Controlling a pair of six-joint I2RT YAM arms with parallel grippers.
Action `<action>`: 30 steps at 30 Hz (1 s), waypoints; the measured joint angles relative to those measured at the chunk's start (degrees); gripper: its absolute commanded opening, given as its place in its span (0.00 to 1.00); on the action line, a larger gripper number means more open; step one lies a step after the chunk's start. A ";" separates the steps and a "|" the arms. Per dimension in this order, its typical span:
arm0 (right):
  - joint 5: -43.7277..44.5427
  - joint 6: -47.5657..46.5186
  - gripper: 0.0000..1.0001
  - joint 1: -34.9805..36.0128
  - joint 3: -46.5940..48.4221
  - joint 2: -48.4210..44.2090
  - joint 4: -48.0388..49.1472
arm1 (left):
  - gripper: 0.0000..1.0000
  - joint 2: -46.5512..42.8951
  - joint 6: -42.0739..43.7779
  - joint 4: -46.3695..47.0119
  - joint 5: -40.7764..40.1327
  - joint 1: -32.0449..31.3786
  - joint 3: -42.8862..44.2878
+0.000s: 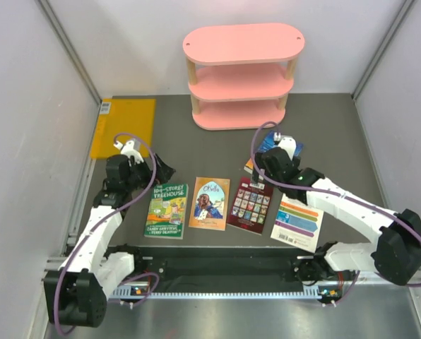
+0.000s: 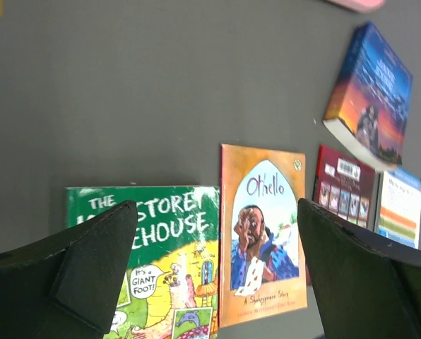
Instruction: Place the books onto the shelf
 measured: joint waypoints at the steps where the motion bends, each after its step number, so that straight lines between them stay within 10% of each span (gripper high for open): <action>1: -0.50 0.00 1.00 0.15 0.00 0.04 0.00 | 0.99 -0.55 -0.55 -0.04 -1.01 0.00 -0.09; 11: -8.46 3.34 1.00 1.84 1.38 3.80 0.37 | 0.99 -0.59 -7.21 -5.77 -8.66 0.00 -0.83; 14: -11.69 5.38 1.00 2.89 1.38 5.18 0.79 | 0.65 0.42 -6.82 -8.26 -8.94 0.00 -0.26; 15: -13.00 6.16 1.00 3.19 1.38 5.73 1.33 | 0.25 1.22 -6.78 -9.25 -9.07 0.00 0.15; 19: -17.84 8.83 1.00 4.66 1.38 8.48 4.22 | 0.00 6.86 -6.27 -13.27 -8.55 0.00 2.36; 30: -31.82 16.39 0.92 8.81 2.58 19.12 21.44 | 0.00 19.58 -5.31 -27.91 -12.81 -0.37 12.20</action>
